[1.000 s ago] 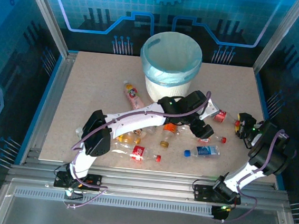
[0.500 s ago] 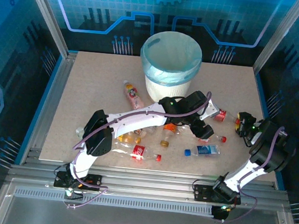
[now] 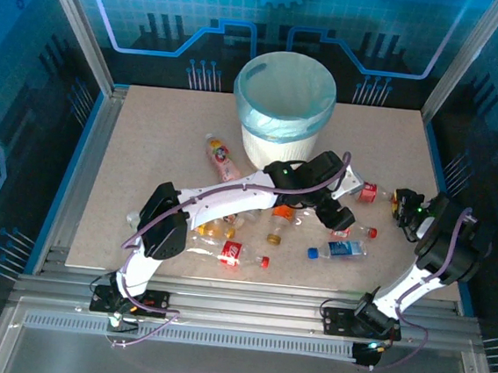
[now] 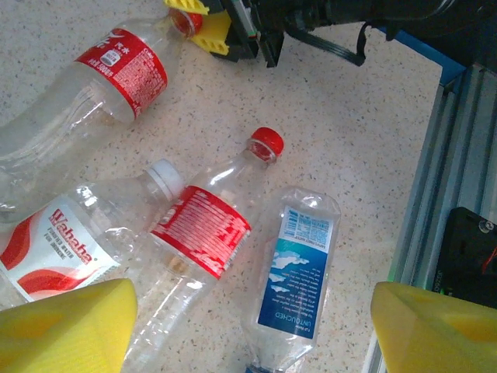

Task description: Put the plastic bottles in the bin

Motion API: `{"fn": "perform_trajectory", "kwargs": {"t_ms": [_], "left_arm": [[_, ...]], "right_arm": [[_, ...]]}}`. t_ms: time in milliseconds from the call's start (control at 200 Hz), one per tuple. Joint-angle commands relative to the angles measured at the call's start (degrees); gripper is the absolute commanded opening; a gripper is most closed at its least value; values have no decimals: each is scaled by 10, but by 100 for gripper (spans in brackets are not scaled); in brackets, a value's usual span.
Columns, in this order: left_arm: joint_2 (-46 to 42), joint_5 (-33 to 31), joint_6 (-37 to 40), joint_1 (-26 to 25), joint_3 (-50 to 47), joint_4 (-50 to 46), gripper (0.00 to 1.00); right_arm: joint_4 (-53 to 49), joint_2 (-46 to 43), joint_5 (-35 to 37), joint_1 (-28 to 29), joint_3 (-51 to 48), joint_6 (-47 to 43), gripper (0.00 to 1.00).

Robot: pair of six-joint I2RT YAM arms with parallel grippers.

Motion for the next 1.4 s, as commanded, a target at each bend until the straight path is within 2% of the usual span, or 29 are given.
{"fn": "perform_trajectory", "kwargs": {"t_ms": [0,425,550,675,875,1110,1396], "left_arm": [[-36,0,-16,4,-24,12,81],[-90,-2,-32,13,-104,43,81],[-107,-1,-34,17,-115,48,81],[-128,-1,-38,23,-127,56,81],[-169,-9,-39,29,-145,60,81],[-243,-30,-35,33,-183,61,81],[-353,-78,-27,49,-234,57,80]], "right_arm": [[-54,-43,69,3,-6,-44,33],[-76,-130,49,-25,-59,-60,30],[-141,-204,75,-19,-46,-79,30],[-205,-290,135,3,-28,-105,29],[-273,-390,241,65,17,-141,27],[-323,-476,389,203,74,-197,25],[-359,-519,532,330,174,-294,21]]}}
